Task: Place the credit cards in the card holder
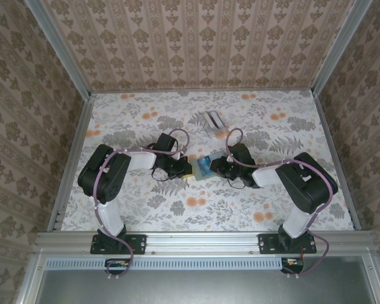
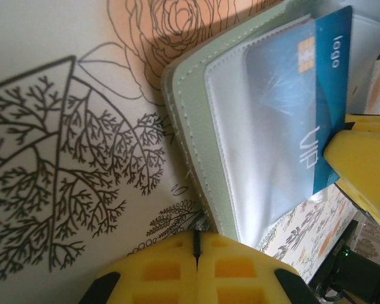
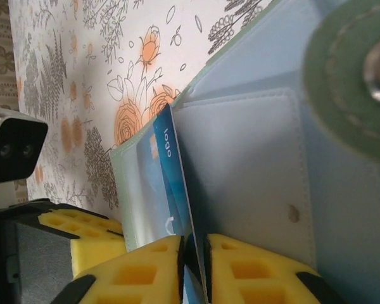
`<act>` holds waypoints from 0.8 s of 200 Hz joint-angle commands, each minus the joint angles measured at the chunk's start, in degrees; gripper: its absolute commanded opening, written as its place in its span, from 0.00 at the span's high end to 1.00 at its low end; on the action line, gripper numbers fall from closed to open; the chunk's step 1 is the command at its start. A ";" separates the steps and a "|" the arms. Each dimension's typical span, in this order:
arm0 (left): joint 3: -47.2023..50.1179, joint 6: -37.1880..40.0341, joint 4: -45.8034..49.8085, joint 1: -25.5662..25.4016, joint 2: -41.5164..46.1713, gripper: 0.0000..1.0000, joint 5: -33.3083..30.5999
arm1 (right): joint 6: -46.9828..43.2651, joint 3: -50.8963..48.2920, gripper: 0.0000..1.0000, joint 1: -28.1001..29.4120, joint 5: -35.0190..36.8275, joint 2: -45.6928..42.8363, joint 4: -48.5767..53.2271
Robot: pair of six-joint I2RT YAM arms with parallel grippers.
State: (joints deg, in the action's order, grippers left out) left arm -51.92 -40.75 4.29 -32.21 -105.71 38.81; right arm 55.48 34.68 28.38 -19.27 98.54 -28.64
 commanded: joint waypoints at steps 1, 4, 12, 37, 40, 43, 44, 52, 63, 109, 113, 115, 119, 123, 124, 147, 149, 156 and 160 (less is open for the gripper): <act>-0.17 -0.57 -0.27 -0.89 -1.95 1.00 1.22 | -3.49 1.90 0.75 0.94 0.24 1.40 9.67; -0.19 -0.68 -0.29 -0.78 -1.89 1.00 1.24 | -4.23 2.46 0.74 0.89 0.24 1.37 11.07; -0.16 -0.52 -0.28 -0.54 -1.78 1.00 1.11 | -6.16 3.37 0.71 0.99 0.28 1.22 13.71; -0.59 0.85 0.65 0.59 -1.91 1.00 0.31 | -11.57 5.62 0.63 0.75 -0.31 1.02 19.27; -0.55 0.87 0.55 0.76 -1.95 1.00 0.33 | -12.28 6.09 0.63 0.78 -0.33 0.89 20.05; -0.55 0.89 0.45 0.94 -1.95 1.00 0.35 | -13.02 6.49 0.62 0.74 -0.35 0.76 21.03; -0.55 0.82 0.41 1.02 -2.00 1.00 0.33 | -13.24 6.65 0.62 0.73 -0.39 0.72 21.32; -0.40 0.63 0.07 1.39 -2.04 1.00 0.35 | -15.01 7.58 0.61 0.72 0.42 0.21 23.97; -0.57 0.62 -0.16 1.62 -2.13 1.00 0.33 | -17.20 8.71 0.60 0.80 2.18 -0.53 27.06; -1.86 0.44 -0.31 1.71 -2.41 0.92 -0.31 | -27.22 13.74 0.55 0.80 7.15 -1.05 35.95; -2.02 0.50 -0.41 1.69 -2.40 0.92 -0.29 | -27.65 14.08 0.54 0.80 7.41 -0.92 36.35; -2.08 0.50 -0.36 1.70 -2.39 0.92 -0.33 | -27.85 14.27 0.54 0.78 7.51 -0.83 36.57; -2.24 0.60 -0.34 1.71 -2.41 0.91 -0.39 | -28.30 14.60 0.54 0.75 7.65 -0.77 36.88; -2.39 0.63 -0.26 1.75 -2.49 0.91 -0.51 | -28.75 14.92 0.54 0.80 7.79 -0.68 37.11; -2.44 0.65 -0.25 1.77 -2.53 0.91 -0.54 | -28.89 14.95 0.54 0.80 7.82 -0.61 37.18; -3.54 -0.04 -0.81 2.02 -3.72 0.91 -0.44 | -31.51 16.98 0.53 0.84 8.48 0.02 38.79; -3.65 -0.19 -1.01 2.05 -3.89 0.91 -0.34 | -31.67 17.15 0.53 0.81 8.64 0.06 39.00; -3.92 -0.59 -1.55 2.06 -4.27 0.91 0.12 | -32.57 17.66 0.53 0.80 9.04 0.28 39.49; -4.09 -0.69 -1.76 2.06 -4.39 0.91 0.22 | -32.97 17.78 0.53 0.82 9.11 0.33 39.55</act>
State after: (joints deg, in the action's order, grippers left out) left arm -54.24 -40.75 3.90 -30.89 -107.90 39.83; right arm 27.94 50.17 28.93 -13.43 97.89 5.10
